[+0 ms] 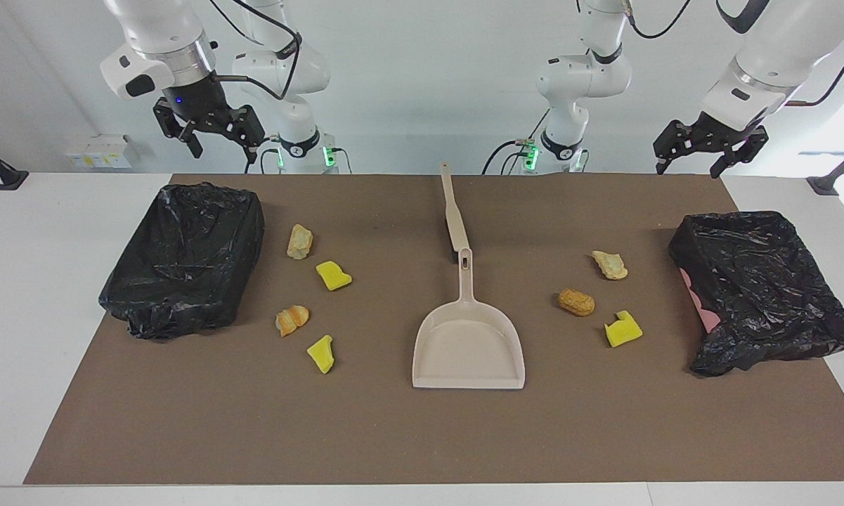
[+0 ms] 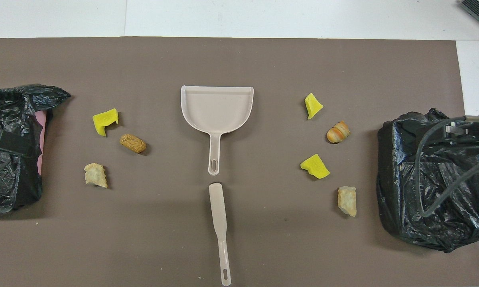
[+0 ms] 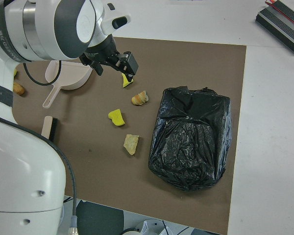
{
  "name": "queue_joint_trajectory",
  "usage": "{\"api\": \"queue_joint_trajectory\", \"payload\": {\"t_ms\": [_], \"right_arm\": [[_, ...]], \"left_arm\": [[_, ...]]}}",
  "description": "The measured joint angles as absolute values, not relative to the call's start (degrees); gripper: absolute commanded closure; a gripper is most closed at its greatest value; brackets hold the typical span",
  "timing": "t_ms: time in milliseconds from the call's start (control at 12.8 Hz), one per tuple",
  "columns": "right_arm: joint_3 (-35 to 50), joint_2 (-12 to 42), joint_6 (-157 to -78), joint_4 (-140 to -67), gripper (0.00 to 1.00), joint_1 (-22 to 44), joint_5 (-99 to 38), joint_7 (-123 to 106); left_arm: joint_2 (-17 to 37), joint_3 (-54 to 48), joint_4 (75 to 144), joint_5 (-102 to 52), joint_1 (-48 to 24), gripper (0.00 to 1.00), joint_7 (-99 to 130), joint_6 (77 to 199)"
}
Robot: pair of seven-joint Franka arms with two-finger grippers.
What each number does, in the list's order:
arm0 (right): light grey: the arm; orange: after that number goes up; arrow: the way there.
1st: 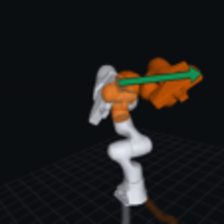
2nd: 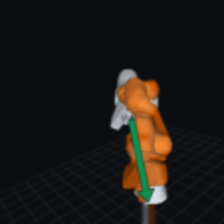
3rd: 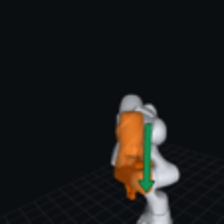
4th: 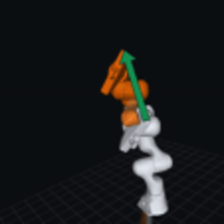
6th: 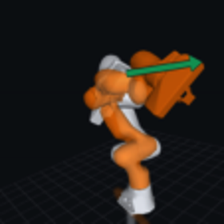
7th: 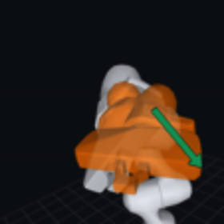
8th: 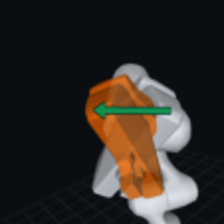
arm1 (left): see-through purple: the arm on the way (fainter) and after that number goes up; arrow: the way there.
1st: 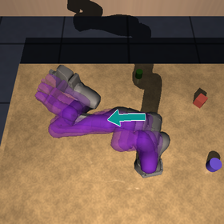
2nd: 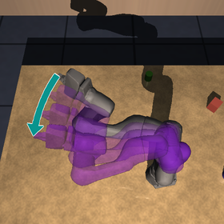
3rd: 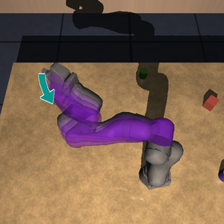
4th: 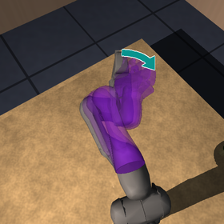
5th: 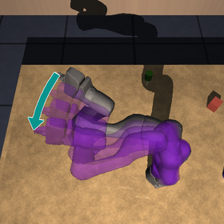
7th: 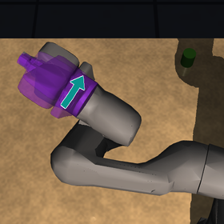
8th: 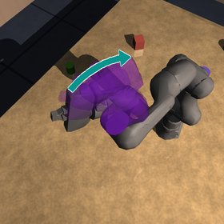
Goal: Sweep and dump trash in bin
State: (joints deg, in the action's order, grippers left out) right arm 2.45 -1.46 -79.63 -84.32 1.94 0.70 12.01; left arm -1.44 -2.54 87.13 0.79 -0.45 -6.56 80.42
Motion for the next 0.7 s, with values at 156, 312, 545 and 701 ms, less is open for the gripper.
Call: {"api": "queue_joint_trajectory", "payload": {"t_ms": [156, 312, 545, 701], "right_arm": [[2.49, -1.46, -79.63, -84.32, 0.0, 1.97, 0.65, 11.99], [2.5, -1.46, -79.63, -84.32, 0.0, 1.98, 0.64, 11.99], [2.5, -1.46, -79.63, -84.32, 0.0, 1.98, 0.62, 11.99], [2.5, -1.46, -79.63, -84.32, 0.0, 1.98, 0.61, 11.99]], "left_arm": [[-1.46, -2.55, 87.34, 0.79, -0.46, 0.0, -6.65, 80.27], [-1.46, -2.53, 87.41, 0.79, -0.45, 0.0, -6.67, 80.27], [-1.46, -2.51, 87.53, 0.79, -0.45, 0.0, -6.67, 80.25], [-1.56, -2.57, 88.01, 0.58, -0.45, 0.0, -6.69, 80.21]]}}
